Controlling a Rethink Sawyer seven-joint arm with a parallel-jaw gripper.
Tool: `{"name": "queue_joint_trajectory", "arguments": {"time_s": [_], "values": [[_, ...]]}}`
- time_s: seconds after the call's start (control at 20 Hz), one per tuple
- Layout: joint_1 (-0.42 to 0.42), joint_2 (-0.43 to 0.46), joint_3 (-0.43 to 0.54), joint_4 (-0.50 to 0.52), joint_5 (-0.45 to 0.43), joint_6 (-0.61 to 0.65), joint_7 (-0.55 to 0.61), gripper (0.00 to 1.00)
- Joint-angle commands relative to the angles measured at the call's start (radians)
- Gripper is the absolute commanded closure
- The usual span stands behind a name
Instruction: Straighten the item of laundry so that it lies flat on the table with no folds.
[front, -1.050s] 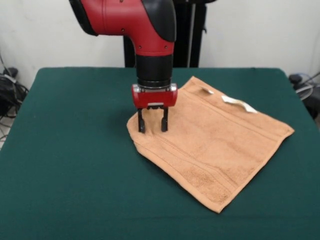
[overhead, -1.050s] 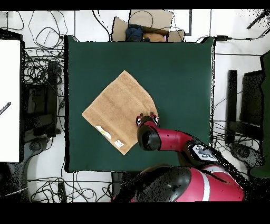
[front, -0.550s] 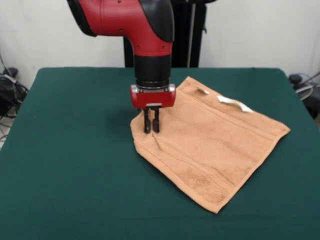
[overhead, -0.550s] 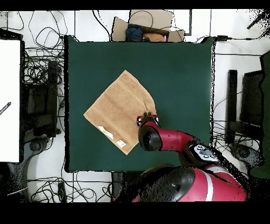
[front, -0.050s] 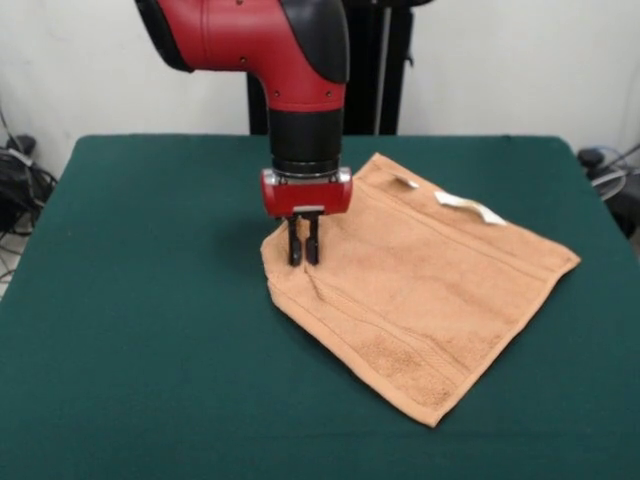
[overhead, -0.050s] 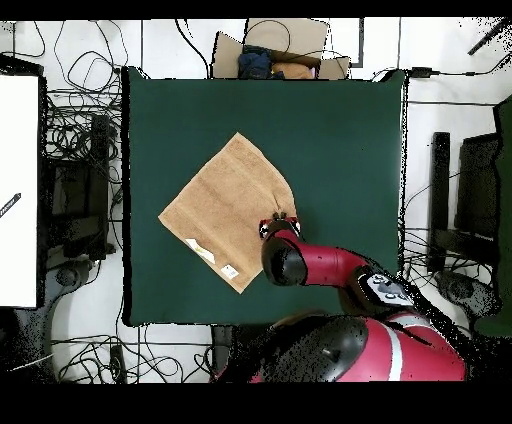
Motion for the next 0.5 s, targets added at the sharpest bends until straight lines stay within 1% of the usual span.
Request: {"name": "queue_joint_trajectory", "arguments": {"time_s": [0.05, 0.15, 0.3, 0.4, 0.5], "values": [[0.025, -0.12, -0.001, 0.025, 0.012, 0.236, 0.069, 1.0], [0.031, -0.2, 0.002, 0.026, 0.02, 0.31, 0.04, 1.0], [0.051, -0.286, -0.004, 0.026, 0.022, 0.382, 0.026, 1.0], [0.063, -0.312, -0.004, 0.022, 0.015, 0.414, 0.034, 1.0], [0.065, -0.322, -0.001, 0.022, 0.005, 0.418, 0.05, 1.0]]}}
